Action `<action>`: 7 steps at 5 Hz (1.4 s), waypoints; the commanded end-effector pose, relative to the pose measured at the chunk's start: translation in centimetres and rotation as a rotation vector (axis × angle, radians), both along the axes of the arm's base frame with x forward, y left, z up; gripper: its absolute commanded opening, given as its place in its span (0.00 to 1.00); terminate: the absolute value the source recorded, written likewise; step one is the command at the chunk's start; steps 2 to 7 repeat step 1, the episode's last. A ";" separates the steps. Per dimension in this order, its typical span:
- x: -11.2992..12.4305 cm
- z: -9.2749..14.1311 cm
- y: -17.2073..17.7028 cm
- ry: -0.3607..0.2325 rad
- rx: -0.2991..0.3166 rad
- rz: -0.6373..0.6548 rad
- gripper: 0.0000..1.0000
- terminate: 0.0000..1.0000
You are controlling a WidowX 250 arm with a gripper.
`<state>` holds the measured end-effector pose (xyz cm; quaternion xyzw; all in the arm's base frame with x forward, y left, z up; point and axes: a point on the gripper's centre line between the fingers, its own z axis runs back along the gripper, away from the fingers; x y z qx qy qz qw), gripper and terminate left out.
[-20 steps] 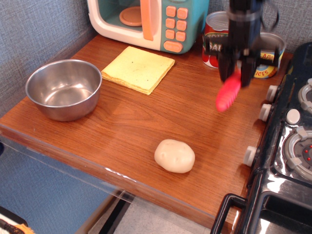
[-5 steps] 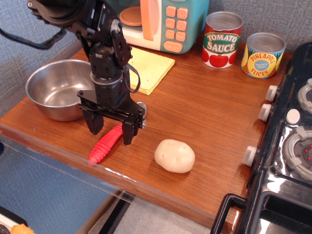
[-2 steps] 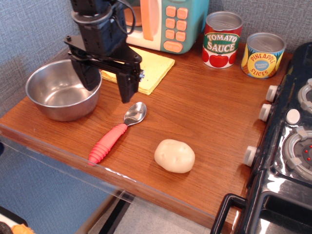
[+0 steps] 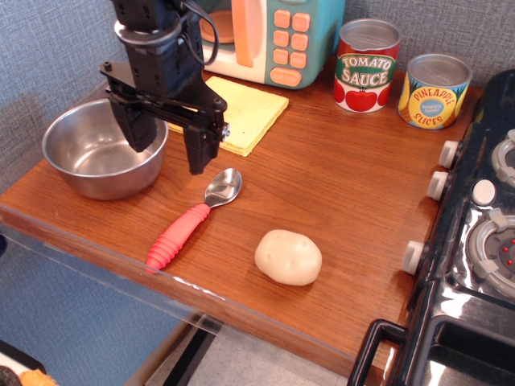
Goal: Put the spoon between the potato and bowl.
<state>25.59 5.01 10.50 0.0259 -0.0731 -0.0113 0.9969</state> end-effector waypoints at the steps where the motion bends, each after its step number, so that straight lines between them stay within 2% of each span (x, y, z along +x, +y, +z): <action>1: 0.1 0.9 -0.1 -0.025 0.009 -0.004 1.00 1.00; 7: 0.1 0.9 -0.1 -0.025 0.009 -0.004 1.00 1.00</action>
